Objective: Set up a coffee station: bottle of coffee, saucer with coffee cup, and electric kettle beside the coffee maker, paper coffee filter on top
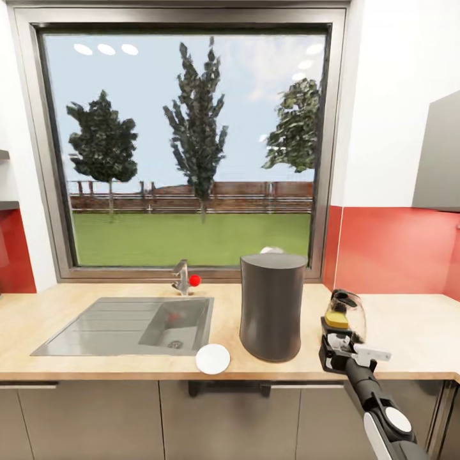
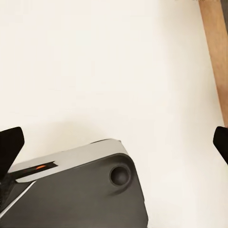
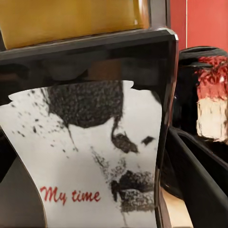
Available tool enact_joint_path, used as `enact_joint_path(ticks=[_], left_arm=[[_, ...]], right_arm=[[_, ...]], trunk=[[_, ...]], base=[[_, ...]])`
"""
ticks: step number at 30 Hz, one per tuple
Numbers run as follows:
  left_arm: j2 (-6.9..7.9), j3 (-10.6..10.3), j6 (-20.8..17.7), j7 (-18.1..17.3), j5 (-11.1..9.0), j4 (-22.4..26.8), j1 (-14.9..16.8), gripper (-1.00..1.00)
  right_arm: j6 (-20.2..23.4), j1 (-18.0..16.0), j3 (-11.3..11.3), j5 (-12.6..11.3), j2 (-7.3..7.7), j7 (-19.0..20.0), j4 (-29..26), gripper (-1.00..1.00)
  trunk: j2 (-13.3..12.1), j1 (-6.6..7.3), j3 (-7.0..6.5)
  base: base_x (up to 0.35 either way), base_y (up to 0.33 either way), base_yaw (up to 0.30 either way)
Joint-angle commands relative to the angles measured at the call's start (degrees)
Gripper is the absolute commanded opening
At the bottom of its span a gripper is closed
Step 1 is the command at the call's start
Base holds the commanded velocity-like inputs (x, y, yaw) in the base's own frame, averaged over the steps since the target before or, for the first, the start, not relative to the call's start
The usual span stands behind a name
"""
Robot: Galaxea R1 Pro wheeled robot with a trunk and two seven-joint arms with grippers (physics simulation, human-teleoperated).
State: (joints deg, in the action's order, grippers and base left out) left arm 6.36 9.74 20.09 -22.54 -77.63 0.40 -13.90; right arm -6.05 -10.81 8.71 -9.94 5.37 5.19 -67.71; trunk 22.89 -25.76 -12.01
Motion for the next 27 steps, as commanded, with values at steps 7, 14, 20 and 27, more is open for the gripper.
enact_joint_path(ticks=[7,14,20,27], left_arm=[[-0.27,0.37,1.40,0.57,2.26,0.04,-0.04,1.00],[-0.54,0.42,1.50,2.47,3.55,0.11,-0.04,1.00],[-1.13,0.32,1.70,2.52,4.72,0.12,-0.03,1.00],[-1.26,0.36,2.74,2.52,4.85,0.13,-0.04,1.00]], right_arm=[[-0.41,-0.08,0.08,-0.62,2.49,2.83,2.74,-1.00],[-0.36,-0.17,0.17,-1.09,3.97,5.75,3.19,-1.00],[-0.37,-0.18,0.11,-0.96,3.62,5.90,3.20,-1.00],[-0.45,-0.18,0.17,-1.48,3.52,5.54,3.20,-1.00]], trunk=[[0.03,-0.02,0.01],[0.03,-0.02,0.01],[0.03,-0.02,0.01],[0.03,-0.02,0.01]], base=[[0.010,0.000,0.000],[0.000,0.000,0.000],[0.000,0.000,0.000],[0.039,0.000,0.000]])
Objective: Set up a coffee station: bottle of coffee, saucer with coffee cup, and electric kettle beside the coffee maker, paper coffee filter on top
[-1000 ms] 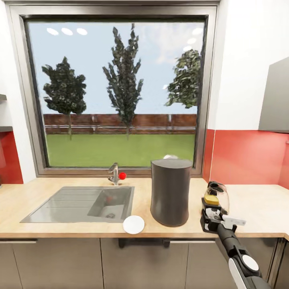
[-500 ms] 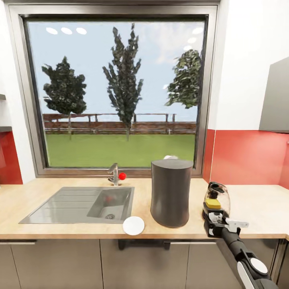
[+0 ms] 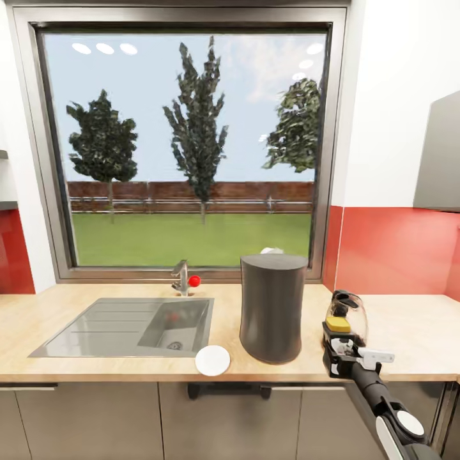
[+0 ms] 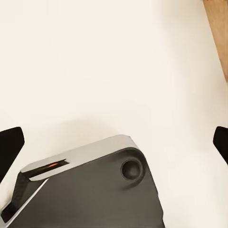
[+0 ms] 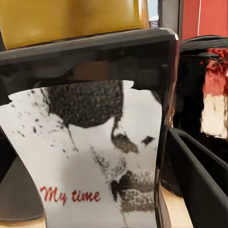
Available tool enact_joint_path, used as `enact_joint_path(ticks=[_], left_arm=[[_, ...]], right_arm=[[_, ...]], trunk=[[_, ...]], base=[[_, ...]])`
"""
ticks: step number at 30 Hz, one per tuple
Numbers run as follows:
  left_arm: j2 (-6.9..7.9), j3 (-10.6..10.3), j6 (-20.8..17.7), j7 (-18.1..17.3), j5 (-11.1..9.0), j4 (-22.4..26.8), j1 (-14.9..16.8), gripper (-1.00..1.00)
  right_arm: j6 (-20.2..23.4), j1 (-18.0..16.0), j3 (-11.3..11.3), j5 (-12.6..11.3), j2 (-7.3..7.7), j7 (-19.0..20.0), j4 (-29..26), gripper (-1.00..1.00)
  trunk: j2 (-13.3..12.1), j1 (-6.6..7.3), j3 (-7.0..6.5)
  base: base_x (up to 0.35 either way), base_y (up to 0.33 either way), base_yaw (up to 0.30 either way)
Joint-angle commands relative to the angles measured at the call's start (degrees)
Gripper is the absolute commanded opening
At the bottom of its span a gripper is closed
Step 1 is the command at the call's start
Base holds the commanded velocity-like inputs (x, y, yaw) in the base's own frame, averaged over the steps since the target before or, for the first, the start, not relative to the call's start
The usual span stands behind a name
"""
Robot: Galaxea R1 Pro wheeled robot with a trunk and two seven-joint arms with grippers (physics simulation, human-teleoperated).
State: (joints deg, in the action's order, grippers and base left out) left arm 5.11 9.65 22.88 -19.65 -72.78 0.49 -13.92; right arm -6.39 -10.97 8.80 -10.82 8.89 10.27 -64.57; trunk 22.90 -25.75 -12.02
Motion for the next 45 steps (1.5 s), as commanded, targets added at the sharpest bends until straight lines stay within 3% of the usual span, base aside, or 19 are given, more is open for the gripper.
enact_joint_path(ticks=[1,14,45], left_arm=[[-0.04,0.45,0.01,-0.38,0.02,0.04,-0.04,1.00],[-0.40,0.37,0.14,-0.35,0.01,0.04,-0.05,1.00],[-0.40,0.49,0.06,0.02,-0.01,-0.01,-0.03,1.00]], right_arm=[[-0.11,-0.01,0.08,-0.64,-0.01,0.42,0.05,-1.00],[-0.45,-0.01,0.08,-2.20,-0.01,0.19,0.25,-1.00],[-0.38,-0.08,0.08,-2.28,-0.01,0.00,0.61,-1.00]], trunk=[[0.01,-0.04,0.01],[0.01,-0.04,0.01],[0.42,-0.26,0.19]], base=[[0.228,0.000,0.000],[0.103,0.000,0.000],[0.063,0.017,0.000]])
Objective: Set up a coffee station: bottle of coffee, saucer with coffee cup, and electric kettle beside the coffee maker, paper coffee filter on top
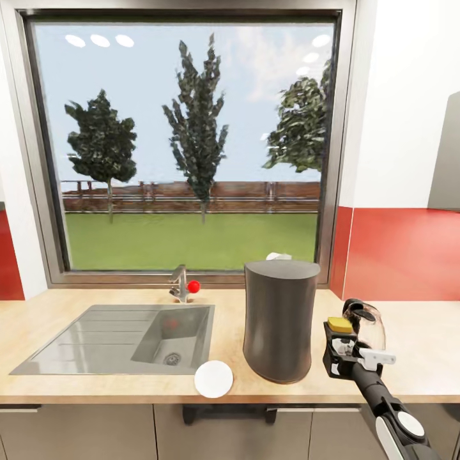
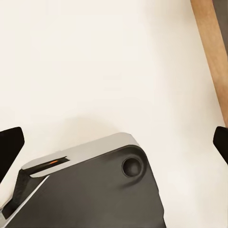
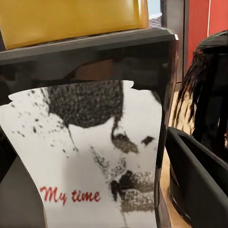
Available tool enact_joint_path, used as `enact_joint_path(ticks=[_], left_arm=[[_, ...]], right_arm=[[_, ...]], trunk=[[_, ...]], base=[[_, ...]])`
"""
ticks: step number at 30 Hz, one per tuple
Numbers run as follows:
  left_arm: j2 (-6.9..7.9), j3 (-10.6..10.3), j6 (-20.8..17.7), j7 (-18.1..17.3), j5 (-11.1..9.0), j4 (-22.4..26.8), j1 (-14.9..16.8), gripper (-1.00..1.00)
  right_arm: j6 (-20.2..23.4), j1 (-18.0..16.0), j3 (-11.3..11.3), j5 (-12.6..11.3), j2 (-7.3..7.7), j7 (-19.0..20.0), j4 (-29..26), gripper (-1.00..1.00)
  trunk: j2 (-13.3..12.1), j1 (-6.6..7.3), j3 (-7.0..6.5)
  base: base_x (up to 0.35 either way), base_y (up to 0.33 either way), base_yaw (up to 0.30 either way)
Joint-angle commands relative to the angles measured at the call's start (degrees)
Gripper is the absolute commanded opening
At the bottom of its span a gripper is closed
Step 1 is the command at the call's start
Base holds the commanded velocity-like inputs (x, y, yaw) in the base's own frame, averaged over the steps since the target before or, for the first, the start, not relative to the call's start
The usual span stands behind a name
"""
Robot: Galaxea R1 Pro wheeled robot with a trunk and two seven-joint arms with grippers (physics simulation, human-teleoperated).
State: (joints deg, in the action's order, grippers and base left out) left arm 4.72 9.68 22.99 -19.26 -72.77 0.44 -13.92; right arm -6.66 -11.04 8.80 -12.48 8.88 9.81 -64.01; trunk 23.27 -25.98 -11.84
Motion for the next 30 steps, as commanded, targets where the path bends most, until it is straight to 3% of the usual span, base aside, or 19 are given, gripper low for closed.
enact_joint_path(ticks=[1,8,13,30], left_arm=[[0.00,0.45,-0.05,-0.37,-0.01,0.03,-0.02,1.00],[-0.05,0.34,-0.22,2.49,0.70,0.09,0.02,1.00],[-0.06,0.34,-0.23,2.64,2.13,0.09,-0.03,1.00],[-0.40,0.34,-0.23,2.65,2.29,0.09,0.00,1.00]], right_arm=[[-0.11,-0.02,0.07,-0.61,0.00,0.44,0.07,-1.00],[-0.27,-0.52,0.07,-0.53,-0.10,-0.39,1.32,-1.00],[-0.28,-0.71,0.07,-0.53,-0.10,-0.47,1.34,-1.00],[-1.38,-0.83,0.06,-0.55,-0.09,-0.22,1.39,-1.00]], trunk=[[0.45,-0.24,0.19],[3.25,-1.78,1.45],[5.26,-2.88,2.35],[12.08,-6.61,5.40]], base=[[0.000,0.000,0.000],[0.000,0.000,0.000],[0.000,0.000,0.000],[0.000,0.000,0.000]])
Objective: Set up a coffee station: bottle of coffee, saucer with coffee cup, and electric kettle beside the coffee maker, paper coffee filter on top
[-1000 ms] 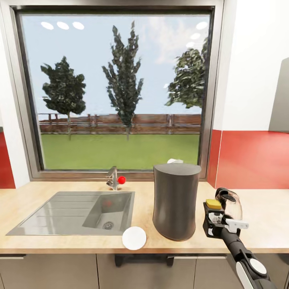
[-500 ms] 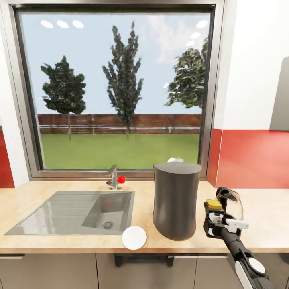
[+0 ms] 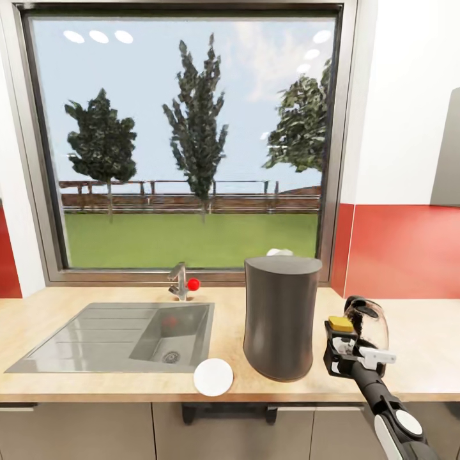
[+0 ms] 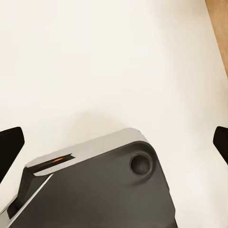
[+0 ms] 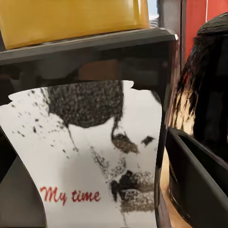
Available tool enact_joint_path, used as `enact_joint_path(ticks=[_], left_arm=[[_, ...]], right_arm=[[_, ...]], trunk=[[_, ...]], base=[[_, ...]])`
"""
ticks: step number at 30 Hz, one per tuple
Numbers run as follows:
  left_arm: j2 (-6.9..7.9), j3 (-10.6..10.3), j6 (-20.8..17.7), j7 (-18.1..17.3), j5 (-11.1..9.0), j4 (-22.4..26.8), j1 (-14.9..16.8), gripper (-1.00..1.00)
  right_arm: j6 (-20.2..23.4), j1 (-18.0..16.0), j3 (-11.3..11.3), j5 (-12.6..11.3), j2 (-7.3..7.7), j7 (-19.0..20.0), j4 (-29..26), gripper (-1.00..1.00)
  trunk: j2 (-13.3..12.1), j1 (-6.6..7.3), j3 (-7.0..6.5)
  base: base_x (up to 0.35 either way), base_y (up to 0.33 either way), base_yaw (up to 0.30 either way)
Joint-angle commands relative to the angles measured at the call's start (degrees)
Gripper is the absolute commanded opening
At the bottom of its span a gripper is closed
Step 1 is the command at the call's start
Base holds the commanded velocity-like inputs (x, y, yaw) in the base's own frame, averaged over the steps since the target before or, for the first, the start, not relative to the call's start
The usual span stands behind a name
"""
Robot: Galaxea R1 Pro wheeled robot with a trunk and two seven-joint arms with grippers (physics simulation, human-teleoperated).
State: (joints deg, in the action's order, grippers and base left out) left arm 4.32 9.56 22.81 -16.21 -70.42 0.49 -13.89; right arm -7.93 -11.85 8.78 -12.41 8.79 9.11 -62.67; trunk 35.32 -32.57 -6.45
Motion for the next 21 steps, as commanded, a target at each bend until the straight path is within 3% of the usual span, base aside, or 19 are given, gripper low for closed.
enact_joint_path(ticks=[1,21], left_arm=[[-0.03,0.46,-0.05,-0.41,-0.07,0.04,-0.04,1.00],[-0.35,0.46,-0.05,-0.41,-0.07,0.04,-0.03,1.00]], right_arm=[[-0.13,-0.01,0.09,-0.61,0.01,0.67,0.35,-1.00],[-0.67,-0.01,0.03,-0.54,0.17,1.17,1.67,-1.00]], trunk=[[0.43,-0.24,0.18],[8.45,-4.63,3.77]], base=[[0.000,0.000,0.000],[0.000,0.000,0.000]])
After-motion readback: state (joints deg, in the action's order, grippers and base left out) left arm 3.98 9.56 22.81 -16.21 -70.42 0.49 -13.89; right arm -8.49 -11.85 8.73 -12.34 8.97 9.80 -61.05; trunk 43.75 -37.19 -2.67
